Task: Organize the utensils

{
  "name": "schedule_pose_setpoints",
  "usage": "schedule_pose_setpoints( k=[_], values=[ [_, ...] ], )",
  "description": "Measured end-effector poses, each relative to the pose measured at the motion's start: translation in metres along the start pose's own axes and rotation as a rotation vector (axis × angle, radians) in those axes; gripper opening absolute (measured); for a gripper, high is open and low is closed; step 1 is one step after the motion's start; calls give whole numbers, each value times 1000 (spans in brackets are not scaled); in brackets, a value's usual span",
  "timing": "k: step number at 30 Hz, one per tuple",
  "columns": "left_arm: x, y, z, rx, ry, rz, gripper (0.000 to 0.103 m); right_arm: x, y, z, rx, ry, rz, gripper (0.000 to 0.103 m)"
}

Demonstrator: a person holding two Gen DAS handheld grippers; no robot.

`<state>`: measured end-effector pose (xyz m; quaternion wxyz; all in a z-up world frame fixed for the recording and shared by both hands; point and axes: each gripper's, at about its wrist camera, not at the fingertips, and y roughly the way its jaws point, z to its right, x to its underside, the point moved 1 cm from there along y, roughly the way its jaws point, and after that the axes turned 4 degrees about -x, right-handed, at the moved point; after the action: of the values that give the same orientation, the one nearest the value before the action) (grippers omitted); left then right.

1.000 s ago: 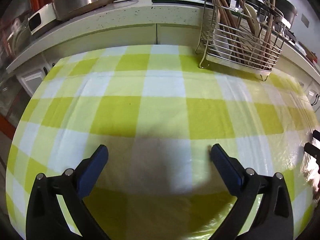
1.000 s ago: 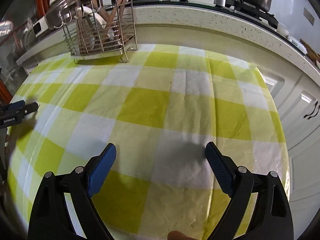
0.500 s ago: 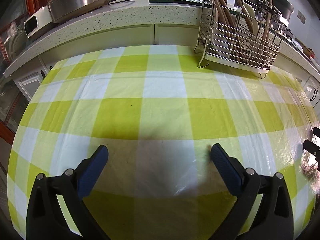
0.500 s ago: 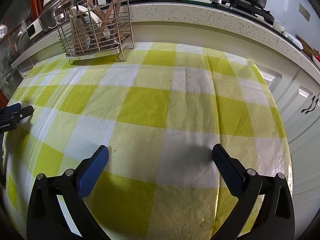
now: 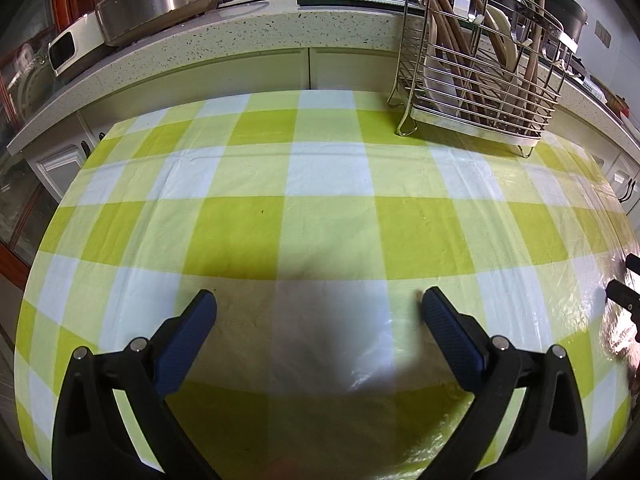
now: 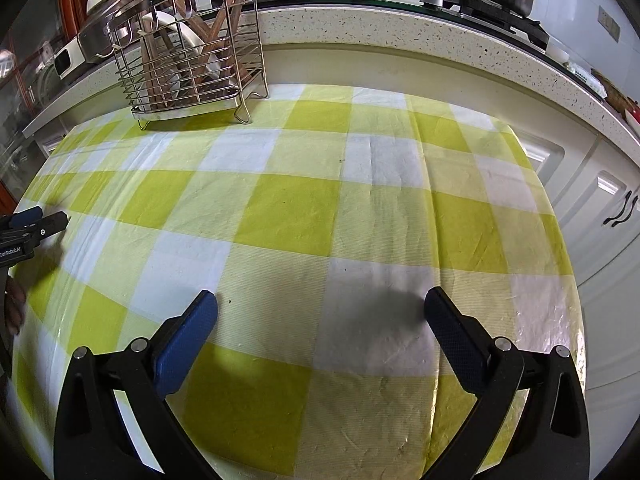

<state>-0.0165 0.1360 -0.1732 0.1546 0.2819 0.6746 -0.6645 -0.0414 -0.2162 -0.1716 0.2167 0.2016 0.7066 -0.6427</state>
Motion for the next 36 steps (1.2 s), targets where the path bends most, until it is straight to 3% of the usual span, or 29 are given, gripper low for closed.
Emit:
schedule_pose_setpoints(
  k=[36],
  values=[
    [3,0,2,1,0,1,100,0,-1,0,-1,1,0,97]
  ],
)
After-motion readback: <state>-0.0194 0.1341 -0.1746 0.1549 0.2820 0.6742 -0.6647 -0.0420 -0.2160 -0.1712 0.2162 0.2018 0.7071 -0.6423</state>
